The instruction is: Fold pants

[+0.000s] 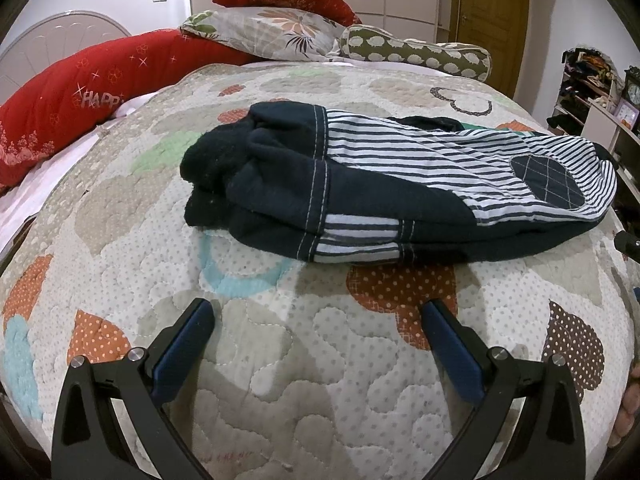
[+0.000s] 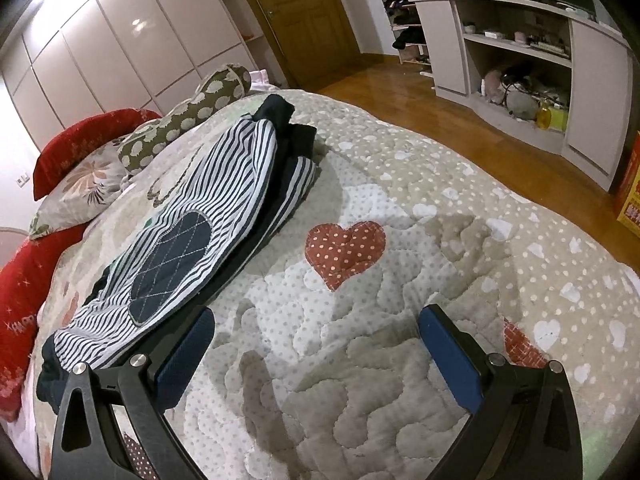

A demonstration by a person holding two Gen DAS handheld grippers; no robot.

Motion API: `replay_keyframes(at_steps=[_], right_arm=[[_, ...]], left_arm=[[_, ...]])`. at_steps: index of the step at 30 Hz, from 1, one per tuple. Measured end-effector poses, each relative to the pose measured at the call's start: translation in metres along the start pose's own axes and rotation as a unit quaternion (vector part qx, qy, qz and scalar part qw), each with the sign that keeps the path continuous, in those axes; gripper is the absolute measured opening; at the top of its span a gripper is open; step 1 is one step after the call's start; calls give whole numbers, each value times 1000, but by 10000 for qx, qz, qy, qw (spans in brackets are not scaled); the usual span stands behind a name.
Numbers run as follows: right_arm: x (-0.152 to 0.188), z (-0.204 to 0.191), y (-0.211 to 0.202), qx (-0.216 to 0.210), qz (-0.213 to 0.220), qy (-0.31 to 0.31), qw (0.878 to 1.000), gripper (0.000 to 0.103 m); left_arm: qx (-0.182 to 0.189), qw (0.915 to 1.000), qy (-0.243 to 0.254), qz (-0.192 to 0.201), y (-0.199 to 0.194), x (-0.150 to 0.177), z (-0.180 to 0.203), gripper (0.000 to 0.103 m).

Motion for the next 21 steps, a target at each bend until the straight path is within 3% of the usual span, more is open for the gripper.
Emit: replay_keyframes(at_steps=[14,18,21], right_arm=[[2,13,-7,-387,14,77,9992,103],[-5,1,-3,-78,-459,-491,9977,103],[-4,-12,5,368,-796,-1172,9892,103]], left_arm=[[13,10000,0,-6,1,2,-3,103],[-9,10000,2,-3,1,1,-2,103],[9,10000,1,-10,1,2,-1,103]])
Point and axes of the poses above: each gripper's, at about its wrist camera, not at the fingertips, and y roughly the way its jaws point, z to its right, x to its underside, the point moved 1 cm from there along y, roughly the way its jaws point, and after that the axes turned 14 degrees about -z, right-handed, at the moved point
